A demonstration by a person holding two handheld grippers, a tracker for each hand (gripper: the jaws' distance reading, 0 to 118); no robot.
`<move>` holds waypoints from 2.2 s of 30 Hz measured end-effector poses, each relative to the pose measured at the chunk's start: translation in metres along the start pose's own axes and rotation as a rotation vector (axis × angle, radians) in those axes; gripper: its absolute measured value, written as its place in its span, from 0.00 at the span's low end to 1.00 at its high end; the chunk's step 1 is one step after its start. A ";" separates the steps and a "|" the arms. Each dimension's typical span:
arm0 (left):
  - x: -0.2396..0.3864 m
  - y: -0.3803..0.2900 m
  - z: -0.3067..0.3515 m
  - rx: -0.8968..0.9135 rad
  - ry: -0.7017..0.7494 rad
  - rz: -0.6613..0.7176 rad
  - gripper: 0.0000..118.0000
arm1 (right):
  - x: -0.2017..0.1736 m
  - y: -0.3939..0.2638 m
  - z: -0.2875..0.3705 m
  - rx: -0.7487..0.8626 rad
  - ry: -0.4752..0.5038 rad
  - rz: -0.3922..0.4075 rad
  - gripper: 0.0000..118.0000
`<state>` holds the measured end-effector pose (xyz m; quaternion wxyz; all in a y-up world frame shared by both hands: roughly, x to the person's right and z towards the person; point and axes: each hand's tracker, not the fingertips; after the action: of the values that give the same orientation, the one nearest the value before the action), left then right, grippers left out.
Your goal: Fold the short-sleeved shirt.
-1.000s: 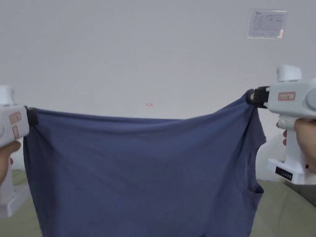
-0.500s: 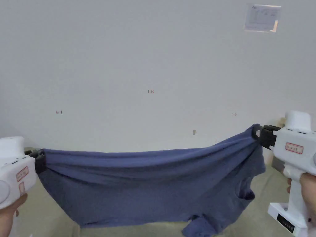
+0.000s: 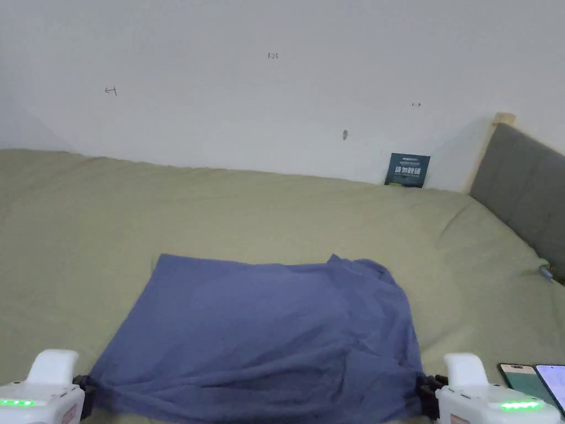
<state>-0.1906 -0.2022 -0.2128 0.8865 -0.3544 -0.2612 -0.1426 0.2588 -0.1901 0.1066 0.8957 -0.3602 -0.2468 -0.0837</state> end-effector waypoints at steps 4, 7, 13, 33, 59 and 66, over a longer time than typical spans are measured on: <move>-0.004 -0.010 -0.002 0.014 -0.004 0.002 0.24 | 0.000 -0.011 0.000 0.009 -0.013 -0.022 0.20; -0.010 -0.003 0.021 0.080 -0.086 0.024 0.99 | 0.003 -0.008 0.022 0.021 0.048 -0.080 1.00; 0.001 0.000 0.101 0.319 -0.131 0.010 0.99 | -0.030 -0.004 0.111 0.253 0.096 0.009 1.00; -0.029 -0.031 0.026 0.001 -0.002 -0.128 0.97 | -0.054 -0.042 0.111 0.148 0.142 -0.164 0.01; 0.001 0.021 0.008 -0.079 -0.120 -0.037 0.00 | 0.001 -0.008 0.007 -0.185 0.081 -0.187 0.02; -0.015 0.057 0.032 -0.030 -0.203 -0.023 0.00 | 0.020 0.022 0.060 -0.046 0.057 -0.225 0.02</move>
<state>-0.1895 -0.1380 -0.2334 0.8484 -0.3772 -0.3517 -0.1197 0.2600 -0.1330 0.1403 0.8790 -0.3480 -0.2579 -0.1993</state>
